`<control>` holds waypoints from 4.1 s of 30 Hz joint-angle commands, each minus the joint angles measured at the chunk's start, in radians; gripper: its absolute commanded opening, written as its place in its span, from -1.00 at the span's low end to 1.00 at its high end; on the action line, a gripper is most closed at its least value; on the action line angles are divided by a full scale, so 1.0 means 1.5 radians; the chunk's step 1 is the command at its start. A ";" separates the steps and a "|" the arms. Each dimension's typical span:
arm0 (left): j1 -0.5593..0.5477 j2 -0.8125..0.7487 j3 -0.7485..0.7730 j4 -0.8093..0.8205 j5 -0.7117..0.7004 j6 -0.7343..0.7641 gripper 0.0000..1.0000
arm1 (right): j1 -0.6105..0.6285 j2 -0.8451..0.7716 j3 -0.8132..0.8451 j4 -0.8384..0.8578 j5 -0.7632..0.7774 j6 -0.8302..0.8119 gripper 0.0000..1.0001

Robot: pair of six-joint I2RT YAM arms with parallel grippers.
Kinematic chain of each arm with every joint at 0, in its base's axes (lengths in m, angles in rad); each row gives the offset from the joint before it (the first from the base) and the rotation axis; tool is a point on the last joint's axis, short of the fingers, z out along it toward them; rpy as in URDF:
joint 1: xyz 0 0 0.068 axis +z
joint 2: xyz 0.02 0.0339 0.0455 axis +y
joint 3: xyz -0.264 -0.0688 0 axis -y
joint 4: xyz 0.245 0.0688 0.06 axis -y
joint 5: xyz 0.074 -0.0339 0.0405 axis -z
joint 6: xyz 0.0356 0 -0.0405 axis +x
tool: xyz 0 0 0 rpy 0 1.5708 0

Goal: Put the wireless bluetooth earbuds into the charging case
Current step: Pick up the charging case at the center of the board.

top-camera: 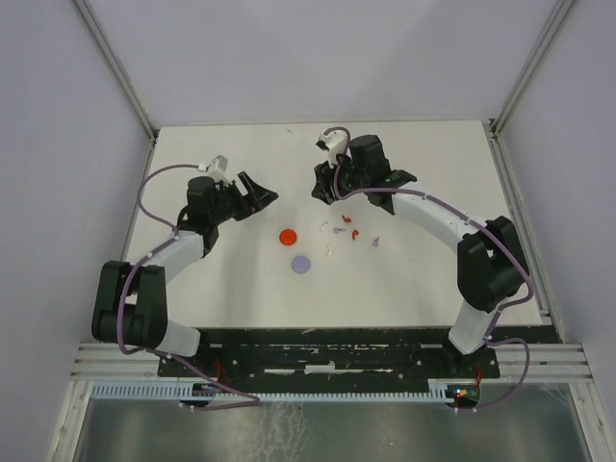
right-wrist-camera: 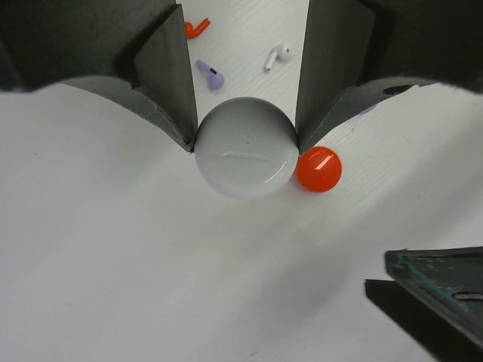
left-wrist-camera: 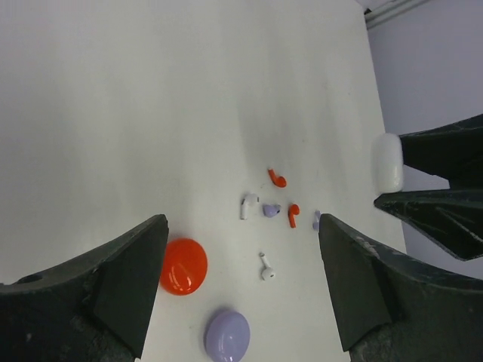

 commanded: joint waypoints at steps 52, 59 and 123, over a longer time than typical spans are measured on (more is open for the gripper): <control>-0.147 0.186 0.078 0.245 0.215 -0.276 0.08 | 0.020 -0.008 -0.034 -0.021 -0.088 -0.051 -0.70; -0.144 0.187 0.072 0.262 0.217 -0.290 -0.10 | 0.020 -0.007 -0.034 -0.020 -0.081 -0.056 -0.70; -0.133 0.183 0.043 0.331 0.214 -0.346 -0.94 | 0.060 -0.045 -0.013 -0.098 0.055 0.061 0.86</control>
